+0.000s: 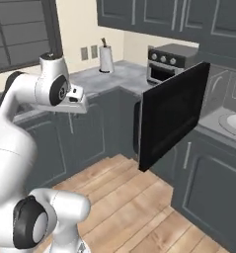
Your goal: Pick the chicken drumstick from the counter and place it in the microwave.
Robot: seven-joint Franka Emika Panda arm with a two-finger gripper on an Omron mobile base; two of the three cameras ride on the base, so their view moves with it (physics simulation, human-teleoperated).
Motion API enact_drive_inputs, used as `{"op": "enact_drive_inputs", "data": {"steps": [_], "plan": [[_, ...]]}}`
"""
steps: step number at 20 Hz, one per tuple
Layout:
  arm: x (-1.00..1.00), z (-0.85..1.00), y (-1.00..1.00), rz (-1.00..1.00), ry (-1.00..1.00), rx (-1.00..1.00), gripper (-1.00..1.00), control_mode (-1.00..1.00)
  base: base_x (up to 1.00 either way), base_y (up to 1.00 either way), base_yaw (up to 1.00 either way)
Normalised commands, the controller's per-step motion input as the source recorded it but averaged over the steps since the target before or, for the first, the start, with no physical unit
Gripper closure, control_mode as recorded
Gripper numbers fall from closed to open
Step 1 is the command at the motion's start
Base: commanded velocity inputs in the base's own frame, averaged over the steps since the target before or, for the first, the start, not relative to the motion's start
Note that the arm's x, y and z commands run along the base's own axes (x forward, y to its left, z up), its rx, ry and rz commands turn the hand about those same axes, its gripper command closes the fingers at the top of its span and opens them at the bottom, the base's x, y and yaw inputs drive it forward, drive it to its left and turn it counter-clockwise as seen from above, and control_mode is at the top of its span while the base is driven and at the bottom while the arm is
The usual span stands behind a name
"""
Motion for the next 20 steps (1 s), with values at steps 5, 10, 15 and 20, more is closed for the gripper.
{"op": "enact_drive_inputs", "data": {"steps": [5,10,15,20], "plan": [[0.00,0.00,0.00,0.00,0.00,0.00,-1.00,1.00,0.99,0.79,-0.70],[0.00,0.00,0.00,0.00,0.00,0.00,-1.00,1.00,1.00,0.89,-0.61],[0.00,0.00,0.00,0.00,0.00,0.00,-1.00,1.00,0.90,0.64,-0.46],[0.00,0.00,0.00,0.00,0.00,0.00,-1.00,1.00,0.71,0.28,-0.24]]}}
